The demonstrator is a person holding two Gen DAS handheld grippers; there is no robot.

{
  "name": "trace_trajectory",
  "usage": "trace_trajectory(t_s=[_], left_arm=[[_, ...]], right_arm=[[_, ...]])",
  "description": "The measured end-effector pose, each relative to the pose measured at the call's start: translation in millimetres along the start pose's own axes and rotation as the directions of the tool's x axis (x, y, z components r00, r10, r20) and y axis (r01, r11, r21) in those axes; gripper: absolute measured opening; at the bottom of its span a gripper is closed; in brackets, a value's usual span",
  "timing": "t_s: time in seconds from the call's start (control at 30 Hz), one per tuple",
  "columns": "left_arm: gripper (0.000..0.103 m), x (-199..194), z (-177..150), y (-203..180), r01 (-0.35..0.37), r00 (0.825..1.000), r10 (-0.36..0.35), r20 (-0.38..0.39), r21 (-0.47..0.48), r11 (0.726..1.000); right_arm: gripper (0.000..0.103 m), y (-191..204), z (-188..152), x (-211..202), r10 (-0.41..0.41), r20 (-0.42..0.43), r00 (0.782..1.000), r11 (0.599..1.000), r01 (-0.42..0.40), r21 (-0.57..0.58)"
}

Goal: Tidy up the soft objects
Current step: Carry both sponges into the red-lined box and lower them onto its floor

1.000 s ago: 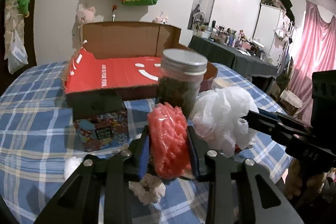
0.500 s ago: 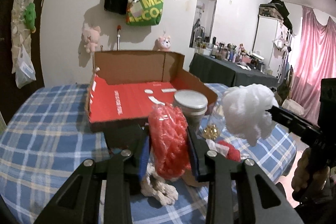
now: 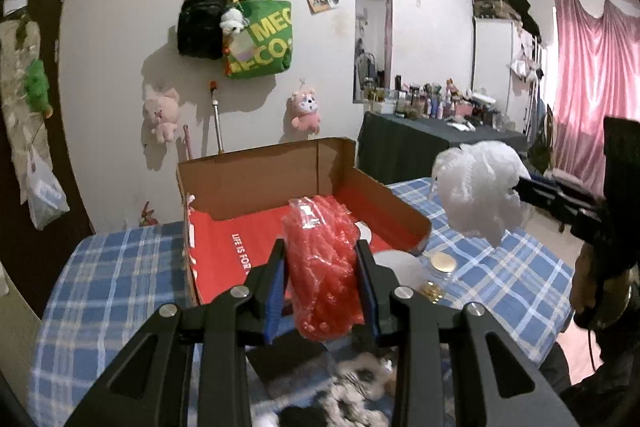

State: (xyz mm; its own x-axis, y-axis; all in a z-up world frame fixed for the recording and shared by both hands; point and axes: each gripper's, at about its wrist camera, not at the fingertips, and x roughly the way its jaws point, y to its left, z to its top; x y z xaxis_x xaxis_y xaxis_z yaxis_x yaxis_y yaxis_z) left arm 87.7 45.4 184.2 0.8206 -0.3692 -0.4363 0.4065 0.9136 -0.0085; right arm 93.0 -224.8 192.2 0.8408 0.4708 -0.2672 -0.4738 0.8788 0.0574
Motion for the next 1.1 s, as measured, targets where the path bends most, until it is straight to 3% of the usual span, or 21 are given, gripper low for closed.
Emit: trace_trajectory(t_s=[0.33,0.57,0.77,0.9,1.1], left_arm=[[0.034,61,39,17,0.1,0.989,-0.094,-0.117,0.049,0.994],[0.034,116,55,22,0.151,0.967,-0.137,-0.216,0.049,0.987],[0.035,167,62,33,0.162,0.944,-0.143,-0.296,0.041,0.986],[0.035,206,60,44,0.141,0.926,-0.121,-0.357,0.031,0.989],[0.035,265,54,61,0.106,0.896,-0.094,-0.434,0.003,0.994]], right_arm=[[0.023,-17,35,70,0.055,-0.12,0.991,0.994,-0.066,-0.092],[0.023,-36,43,133,0.083,-0.238,0.968,0.99,-0.107,-0.089],[0.023,-55,42,187,0.057,-0.335,0.941,0.994,-0.086,-0.073],[0.023,-69,38,231,0.043,-0.415,0.909,0.997,-0.064,-0.039],[0.023,-77,22,300,-0.016,-0.553,0.833,1.0,0.01,-0.014]])
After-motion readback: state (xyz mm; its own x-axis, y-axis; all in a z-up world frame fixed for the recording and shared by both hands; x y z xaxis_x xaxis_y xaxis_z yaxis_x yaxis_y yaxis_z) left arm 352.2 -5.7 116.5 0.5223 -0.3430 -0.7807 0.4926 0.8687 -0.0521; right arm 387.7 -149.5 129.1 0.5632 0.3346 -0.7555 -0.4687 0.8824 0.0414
